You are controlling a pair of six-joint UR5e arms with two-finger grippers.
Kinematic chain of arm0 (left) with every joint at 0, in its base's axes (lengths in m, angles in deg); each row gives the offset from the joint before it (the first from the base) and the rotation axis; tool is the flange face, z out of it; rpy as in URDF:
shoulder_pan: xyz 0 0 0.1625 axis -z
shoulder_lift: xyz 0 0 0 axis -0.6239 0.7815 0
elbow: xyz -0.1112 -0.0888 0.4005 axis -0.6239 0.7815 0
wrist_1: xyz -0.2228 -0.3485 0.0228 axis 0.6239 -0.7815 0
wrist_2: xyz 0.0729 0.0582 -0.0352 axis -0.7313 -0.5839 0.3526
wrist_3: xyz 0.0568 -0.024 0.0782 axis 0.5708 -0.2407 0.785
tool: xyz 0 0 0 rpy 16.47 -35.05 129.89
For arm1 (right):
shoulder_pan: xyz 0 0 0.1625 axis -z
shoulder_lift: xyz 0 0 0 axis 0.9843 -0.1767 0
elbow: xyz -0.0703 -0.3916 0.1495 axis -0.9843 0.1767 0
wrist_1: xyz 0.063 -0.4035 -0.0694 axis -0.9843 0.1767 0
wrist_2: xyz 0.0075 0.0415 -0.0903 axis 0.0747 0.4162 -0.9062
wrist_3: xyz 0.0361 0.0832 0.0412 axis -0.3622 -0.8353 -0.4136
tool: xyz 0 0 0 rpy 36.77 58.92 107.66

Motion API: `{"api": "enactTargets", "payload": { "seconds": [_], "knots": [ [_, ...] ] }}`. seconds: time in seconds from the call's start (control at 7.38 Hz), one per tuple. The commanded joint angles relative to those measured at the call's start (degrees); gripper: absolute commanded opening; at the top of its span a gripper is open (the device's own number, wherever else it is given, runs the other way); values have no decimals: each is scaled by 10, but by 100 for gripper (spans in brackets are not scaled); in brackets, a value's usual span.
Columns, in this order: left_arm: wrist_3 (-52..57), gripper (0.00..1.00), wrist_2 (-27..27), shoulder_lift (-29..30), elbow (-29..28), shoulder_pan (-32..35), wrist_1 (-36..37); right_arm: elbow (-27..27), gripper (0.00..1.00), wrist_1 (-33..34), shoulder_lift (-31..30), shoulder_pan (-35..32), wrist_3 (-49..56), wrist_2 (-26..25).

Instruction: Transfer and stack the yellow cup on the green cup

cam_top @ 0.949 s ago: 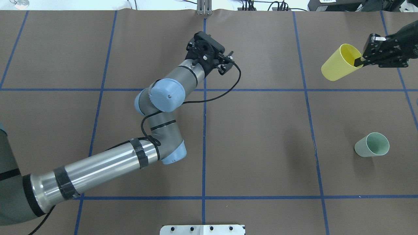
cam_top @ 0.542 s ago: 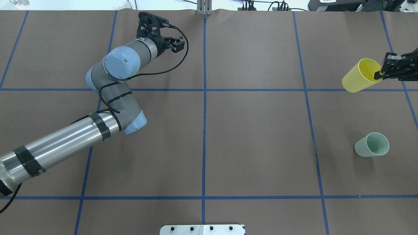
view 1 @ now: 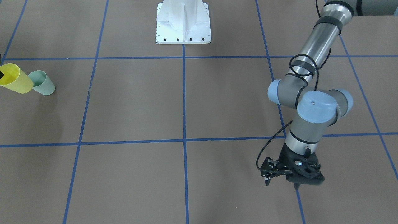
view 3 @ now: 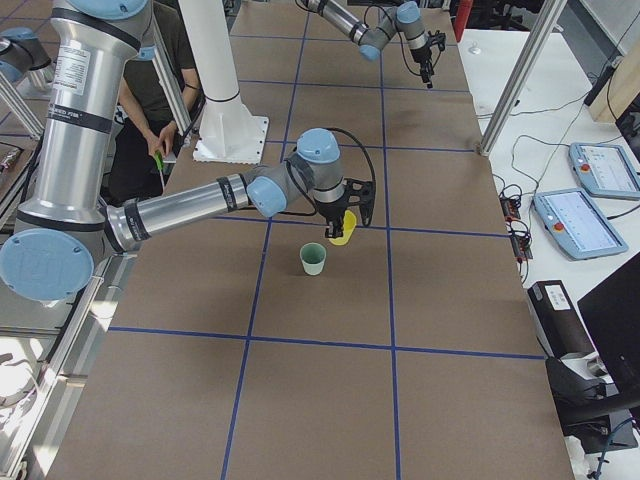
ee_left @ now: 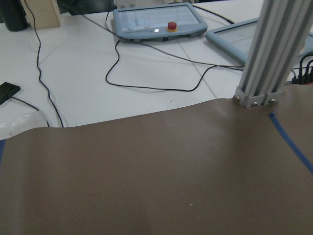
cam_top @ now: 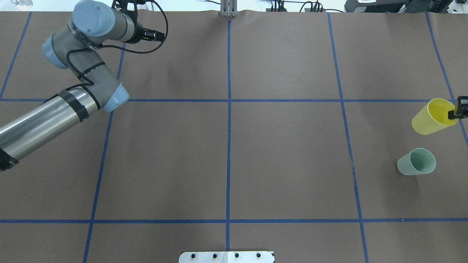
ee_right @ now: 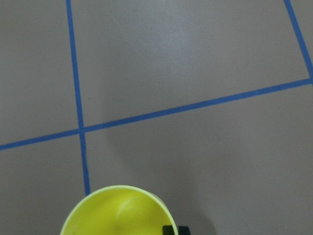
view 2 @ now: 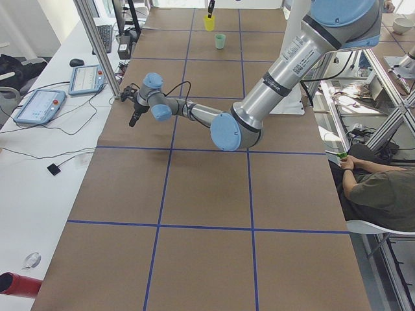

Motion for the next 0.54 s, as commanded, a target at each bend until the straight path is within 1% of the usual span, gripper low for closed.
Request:
{"api": "enactTargets", "payload": {
  "seconds": [0.0,0.14,0.27,0.41],
  "knots": [
    [15,99,102,-35,34,26,52,-3,0,-3,-31,5,43,4],
    [9,99,154,-37,62,30,105,-2,0,-3,-31,18,42,6],
    [5,99,159,-57,89,26,120,1,0,-4,-31,27,37,6],
    [2,99,159,-63,97,26,120,3,0,-4,-30,33,35,11]
  ]
}}
